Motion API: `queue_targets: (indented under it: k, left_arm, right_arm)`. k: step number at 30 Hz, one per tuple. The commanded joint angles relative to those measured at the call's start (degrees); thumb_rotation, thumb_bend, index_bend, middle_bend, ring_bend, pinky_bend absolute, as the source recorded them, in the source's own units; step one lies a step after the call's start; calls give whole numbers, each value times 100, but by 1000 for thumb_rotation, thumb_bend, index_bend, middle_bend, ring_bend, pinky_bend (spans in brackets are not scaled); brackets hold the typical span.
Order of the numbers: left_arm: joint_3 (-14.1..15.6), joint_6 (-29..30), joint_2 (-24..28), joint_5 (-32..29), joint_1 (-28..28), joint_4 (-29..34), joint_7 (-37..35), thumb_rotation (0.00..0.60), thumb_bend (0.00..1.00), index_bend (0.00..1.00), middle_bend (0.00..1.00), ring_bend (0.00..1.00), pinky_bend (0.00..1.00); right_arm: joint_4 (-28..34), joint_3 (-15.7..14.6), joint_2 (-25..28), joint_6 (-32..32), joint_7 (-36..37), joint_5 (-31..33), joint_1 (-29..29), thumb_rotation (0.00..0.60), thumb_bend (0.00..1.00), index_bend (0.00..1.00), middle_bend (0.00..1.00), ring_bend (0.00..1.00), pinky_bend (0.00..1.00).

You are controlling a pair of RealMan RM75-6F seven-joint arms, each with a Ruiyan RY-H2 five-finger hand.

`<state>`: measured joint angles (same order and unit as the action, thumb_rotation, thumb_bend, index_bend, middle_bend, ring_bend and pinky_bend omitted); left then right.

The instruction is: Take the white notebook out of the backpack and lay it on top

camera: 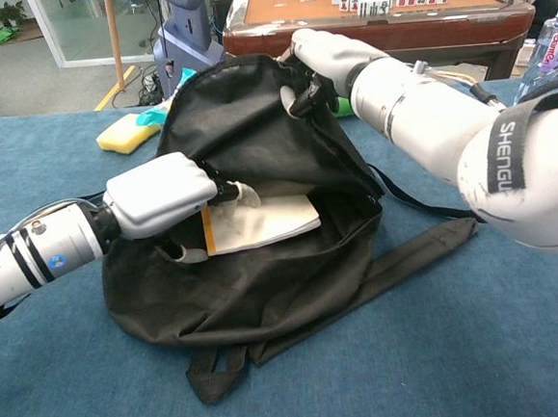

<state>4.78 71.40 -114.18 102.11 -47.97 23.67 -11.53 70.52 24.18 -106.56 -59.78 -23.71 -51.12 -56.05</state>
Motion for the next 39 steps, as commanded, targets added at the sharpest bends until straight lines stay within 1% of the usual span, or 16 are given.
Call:
queue_targets:
  k: [1, 6, 19, 22, 23, 28, 31, 34, 37, 39]
  left_arm:
    - [-43, -57, -36, -75, -35, 76, 11, 600, 211, 288, 422, 384, 331]
    - [-63, -140, -80, -134, -111, 189, 84, 600, 212, 288, 422, 384, 330]
    - [-421, -529, -81, -622, -235, 778, -25, 600, 215, 299, 421, 384, 330]
    - [-465, -629, -53, -694, -262, 881, -9, 600, 259, 301, 414, 384, 330]
    - [-481, -653, -48, -716, -271, 904, 9, 600, 296, 302, 411, 385, 330]
    - [-523, -684, -28, -767, -303, 964, 36, 600, 416, 319, 408, 388, 331]
    - [-543, -687, -34, -792, -319, 981, 23, 600, 447, 336, 408, 390, 330]
    - [-600, -626, -77, -840, -315, 1025, -101, 600, 450, 391, 415, 407, 330]
    - [-652, -577, -121, -885, -311, 1050, -199, 600, 450, 514, 456, 439, 330]
    - [-668, -523, -139, -890, -308, 1051, -202, 600, 450, 596, 503, 463, 330]
  right_arm:
    - [-1, 7, 0, -8, 5, -2, -1, 600, 575, 645, 490, 486, 653]
    - [24, 21, 22, -30, -2, 7, 9, 600, 575, 645, 490, 486, 654]
    - [24, 36, 46, -51, 19, 19, 24, 600, 576, 645, 489, 486, 654]
    - [26, 44, 54, -51, 19, 18, 19, 600, 576, 645, 489, 486, 653]
    - [27, 49, 57, -57, 21, 13, 18, 600, 576, 645, 489, 486, 654]
    - [32, 72, 69, -63, 24, 20, 8, 600, 575, 645, 488, 486, 654]
    - [26, 108, 67, -61, 29, 46, -10, 600, 576, 645, 489, 486, 654]
    - [20, 133, 78, -72, 11, 60, -27, 600, 575, 645, 489, 486, 654]
    - [16, 159, 98, -85, -10, 77, -38, 600, 575, 645, 489, 486, 654]
    - [14, 180, 118, -100, -25, 93, -43, 600, 576, 645, 489, 486, 654]
